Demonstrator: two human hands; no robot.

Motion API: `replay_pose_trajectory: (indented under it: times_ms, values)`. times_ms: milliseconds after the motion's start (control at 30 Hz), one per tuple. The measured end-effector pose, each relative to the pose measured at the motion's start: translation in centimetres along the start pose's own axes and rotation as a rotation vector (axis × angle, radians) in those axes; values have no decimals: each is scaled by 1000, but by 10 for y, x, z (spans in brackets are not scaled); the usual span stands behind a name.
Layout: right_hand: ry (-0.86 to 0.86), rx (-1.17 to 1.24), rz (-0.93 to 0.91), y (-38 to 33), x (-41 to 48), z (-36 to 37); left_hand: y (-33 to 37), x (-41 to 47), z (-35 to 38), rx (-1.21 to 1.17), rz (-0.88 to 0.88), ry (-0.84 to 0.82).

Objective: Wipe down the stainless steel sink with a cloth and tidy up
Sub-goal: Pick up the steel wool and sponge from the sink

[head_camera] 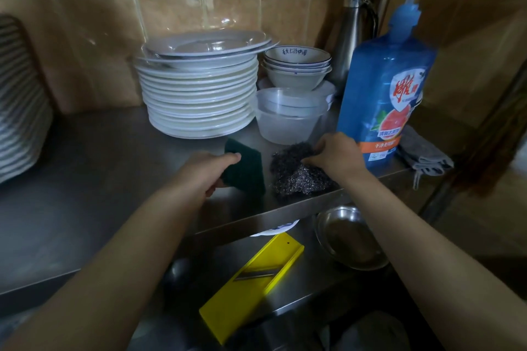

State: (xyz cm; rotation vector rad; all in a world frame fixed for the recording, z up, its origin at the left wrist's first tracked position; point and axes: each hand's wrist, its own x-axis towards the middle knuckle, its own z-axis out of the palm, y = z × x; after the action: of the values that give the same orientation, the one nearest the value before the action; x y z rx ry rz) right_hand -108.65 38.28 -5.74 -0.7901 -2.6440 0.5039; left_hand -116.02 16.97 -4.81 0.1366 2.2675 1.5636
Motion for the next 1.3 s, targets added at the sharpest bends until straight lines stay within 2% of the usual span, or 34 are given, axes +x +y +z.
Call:
replay_pose_trajectory:
  times_ms: [200,300,367,500,667,833,900,1000,1300]
  values:
    - [178,112,-4,-3,-6,-6,2,-5,2,-77,-79,-59]
    - [249,202,-79,-15,-10,-16,0,-6,-1,-127,-94,-82]
    - [174,297,-137,-28,-16,-18,-2,-8,-3,-160,-95,-104]
    - [-150,373,-252,-56,-29,-3,-8,-12,-8,-211,-91,-136]
    - [-193,378,-189,-67,-31,7,-17,-20,-12,-233,-95,-111]
    - [-230,275,-190,-71,-33,13,-19,-22,-9,97,188,58]
    - [-210,171,-194,-72,-34,17,-21,-22,-7,371,279,160]
    - [-136,1,-229,-70,-37,26,-27,-23,-3,682,352,209]
    - [-14,8,-251,-66,-40,31,-35,-17,0,746,432,299]
